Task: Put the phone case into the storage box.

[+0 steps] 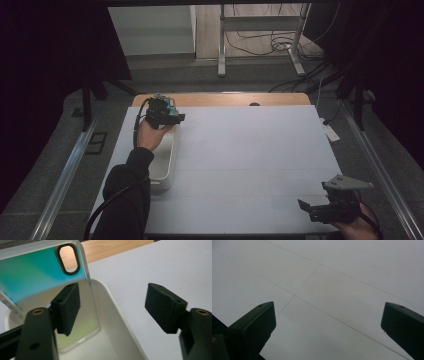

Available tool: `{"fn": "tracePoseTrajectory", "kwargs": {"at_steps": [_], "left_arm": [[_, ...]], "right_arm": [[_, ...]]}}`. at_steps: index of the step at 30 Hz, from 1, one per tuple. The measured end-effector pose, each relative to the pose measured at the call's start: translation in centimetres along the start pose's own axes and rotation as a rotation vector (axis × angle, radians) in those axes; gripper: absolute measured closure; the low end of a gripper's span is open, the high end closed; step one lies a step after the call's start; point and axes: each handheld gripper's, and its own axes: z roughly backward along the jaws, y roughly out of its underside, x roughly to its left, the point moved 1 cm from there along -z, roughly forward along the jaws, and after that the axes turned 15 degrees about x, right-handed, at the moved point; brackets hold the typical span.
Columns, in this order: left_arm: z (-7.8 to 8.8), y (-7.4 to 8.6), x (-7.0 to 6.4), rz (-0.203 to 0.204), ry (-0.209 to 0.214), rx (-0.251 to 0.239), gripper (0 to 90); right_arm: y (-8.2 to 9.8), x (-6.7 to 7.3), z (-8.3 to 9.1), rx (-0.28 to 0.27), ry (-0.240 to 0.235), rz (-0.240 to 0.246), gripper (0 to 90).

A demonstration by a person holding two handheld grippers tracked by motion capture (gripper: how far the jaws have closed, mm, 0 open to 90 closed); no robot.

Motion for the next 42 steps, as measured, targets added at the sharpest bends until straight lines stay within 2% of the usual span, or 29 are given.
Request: {"fn": "tracePoseTrajectory", "kwargs": {"at_steps": [5,9,16,38,42], "left_arm": [[0.1,0.1,-0.1,-0.016,0.014,0.009,17.2],[0.3,0.2,-0.2,-0.023,0.034,0.008,12.9],[0.4,0.5,-0.4,-0.044,0.044,0.021,6.1],[1.5,1.8,-1.5,-0.098,0.079,-0.008,0.1],[1.6,2.2,-1.6,-0.108,0.073,-0.004,0.0]], "right_arm": [[0.0,0.0,0.0,0.001,0.001,0.0,0.0],[0.0,0.0,0.0,0.003,0.0,0.001,0.0],[0.0,0.0,0.0,0.004,0.0,0.001,0.0],[0.0,0.0,0.0,0.004,-0.001,-0.001,0.0],[0.0,0.0,0.0,0.004,-0.005,-0.003,0.0]]}}
